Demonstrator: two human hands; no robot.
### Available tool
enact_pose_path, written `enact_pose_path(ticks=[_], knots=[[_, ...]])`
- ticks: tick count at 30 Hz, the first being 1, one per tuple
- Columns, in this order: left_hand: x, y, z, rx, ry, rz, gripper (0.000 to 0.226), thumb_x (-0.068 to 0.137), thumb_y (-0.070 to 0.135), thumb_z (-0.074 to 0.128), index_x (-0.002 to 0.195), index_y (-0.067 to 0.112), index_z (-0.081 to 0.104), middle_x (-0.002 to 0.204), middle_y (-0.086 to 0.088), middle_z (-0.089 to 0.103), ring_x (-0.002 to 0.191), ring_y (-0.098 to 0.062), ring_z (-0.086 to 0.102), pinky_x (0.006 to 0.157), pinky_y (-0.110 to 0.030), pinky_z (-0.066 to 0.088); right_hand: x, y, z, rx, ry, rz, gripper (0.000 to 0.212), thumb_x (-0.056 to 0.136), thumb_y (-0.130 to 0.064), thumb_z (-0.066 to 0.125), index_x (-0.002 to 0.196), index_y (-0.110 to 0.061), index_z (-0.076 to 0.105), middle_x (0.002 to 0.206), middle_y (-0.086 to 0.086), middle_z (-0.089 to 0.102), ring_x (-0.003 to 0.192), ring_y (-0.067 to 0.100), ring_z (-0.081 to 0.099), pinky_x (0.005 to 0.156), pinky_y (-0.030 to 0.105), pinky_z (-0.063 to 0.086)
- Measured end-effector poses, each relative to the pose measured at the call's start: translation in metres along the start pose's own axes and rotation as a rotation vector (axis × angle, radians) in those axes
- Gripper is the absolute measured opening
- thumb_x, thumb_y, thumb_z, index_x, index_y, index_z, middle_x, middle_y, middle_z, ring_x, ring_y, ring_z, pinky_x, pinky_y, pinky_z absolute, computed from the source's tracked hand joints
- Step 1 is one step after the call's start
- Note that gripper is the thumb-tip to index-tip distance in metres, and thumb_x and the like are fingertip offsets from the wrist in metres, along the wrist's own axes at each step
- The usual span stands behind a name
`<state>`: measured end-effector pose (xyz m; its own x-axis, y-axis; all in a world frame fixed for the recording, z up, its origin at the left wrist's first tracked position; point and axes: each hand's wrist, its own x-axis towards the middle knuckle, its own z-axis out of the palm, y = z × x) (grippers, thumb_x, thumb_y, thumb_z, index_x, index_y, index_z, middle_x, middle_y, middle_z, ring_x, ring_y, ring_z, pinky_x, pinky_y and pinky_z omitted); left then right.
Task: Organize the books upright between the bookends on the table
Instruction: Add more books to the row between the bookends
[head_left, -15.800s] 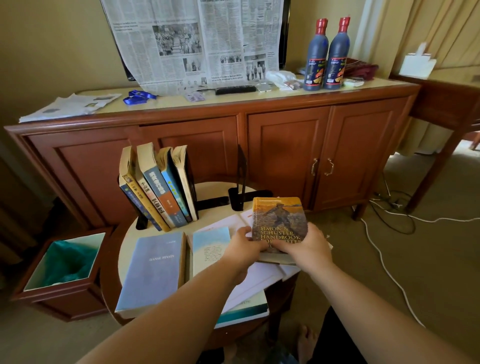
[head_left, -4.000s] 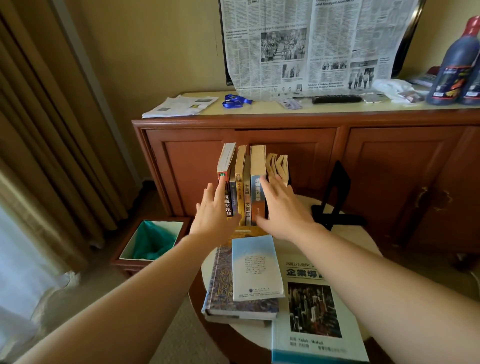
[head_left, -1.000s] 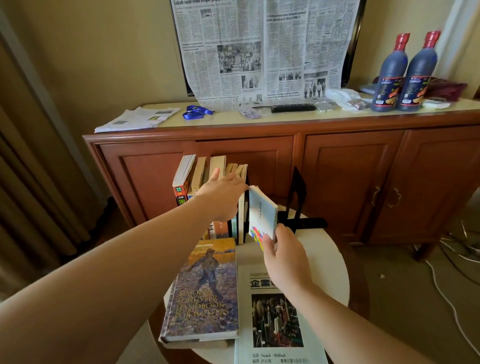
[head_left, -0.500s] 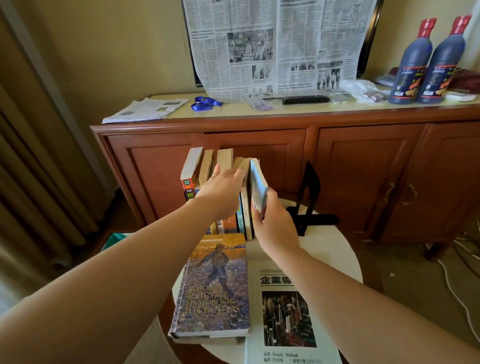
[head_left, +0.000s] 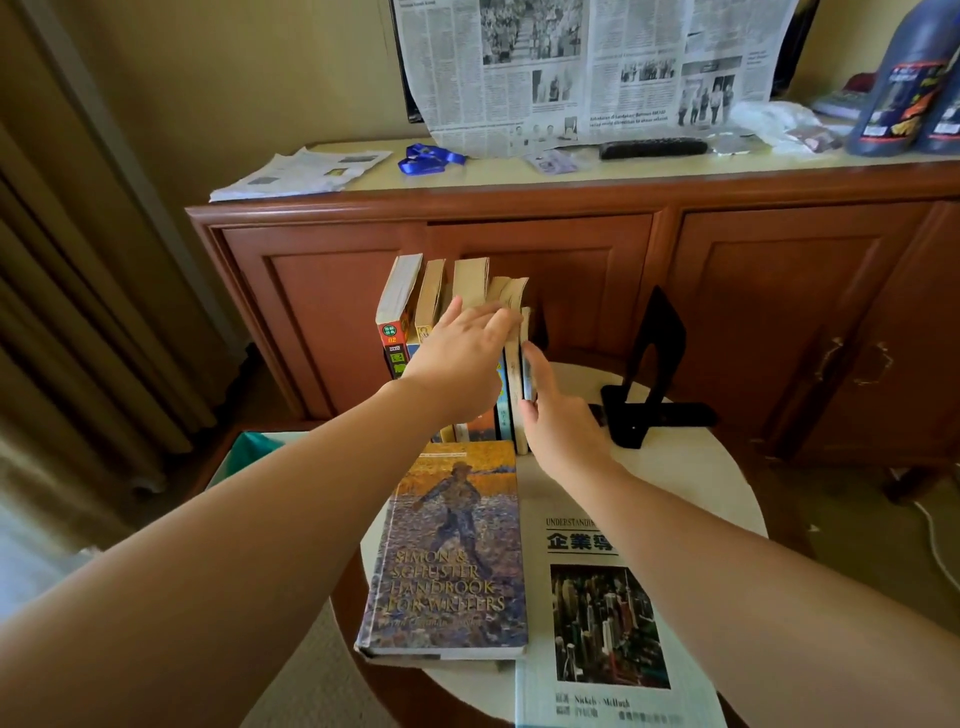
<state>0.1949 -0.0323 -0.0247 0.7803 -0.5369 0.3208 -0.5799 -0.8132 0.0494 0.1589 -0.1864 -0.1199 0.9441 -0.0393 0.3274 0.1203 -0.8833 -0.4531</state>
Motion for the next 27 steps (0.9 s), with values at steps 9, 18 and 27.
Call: enact_pose_path(ticks=[9,18,27], knots=[[0.0,-0.002,0.006,-0.008,0.024,0.02,0.07,0.089,0.002,0.061,0.154,0.015,0.039,0.16,-0.004,0.046,0.157,-0.02,0.022,0.132,-0.044,-0.002,0.005,0.015,0.012,-0.003,-0.115,0.008,0.066,0.109,-0.025,0.049,0.163,-0.032,0.012,0.068,-0.006,0.05,0.051,0.01,0.051,0.044,0.025,0.033],[0.0,-0.003,0.009,0.012,0.028,0.023,0.07,0.089,0.005,0.064,0.154,0.015,0.04,0.158,-0.003,0.048,0.157,-0.02,0.022,0.132,-0.046,0.0,0.015,0.009,0.003,0.073,-0.074,-0.046,0.026,0.107,-0.031,0.05,0.131,-0.021,0.045,0.068,0.002,0.058,0.051,0.018,0.056,0.042,0.033,0.039],[-0.017,0.004,0.008,0.167,-0.051,0.058,0.078,0.097,0.035,0.063,0.164,0.019,0.025,0.172,0.0,0.027,0.162,-0.024,-0.007,0.129,-0.056,-0.007,-0.001,0.01,-0.022,0.015,-0.271,0.036,0.062,0.106,-0.036,0.048,0.159,-0.038,0.016,0.082,0.004,0.066,0.063,0.021,0.063,0.054,0.039,0.053]])
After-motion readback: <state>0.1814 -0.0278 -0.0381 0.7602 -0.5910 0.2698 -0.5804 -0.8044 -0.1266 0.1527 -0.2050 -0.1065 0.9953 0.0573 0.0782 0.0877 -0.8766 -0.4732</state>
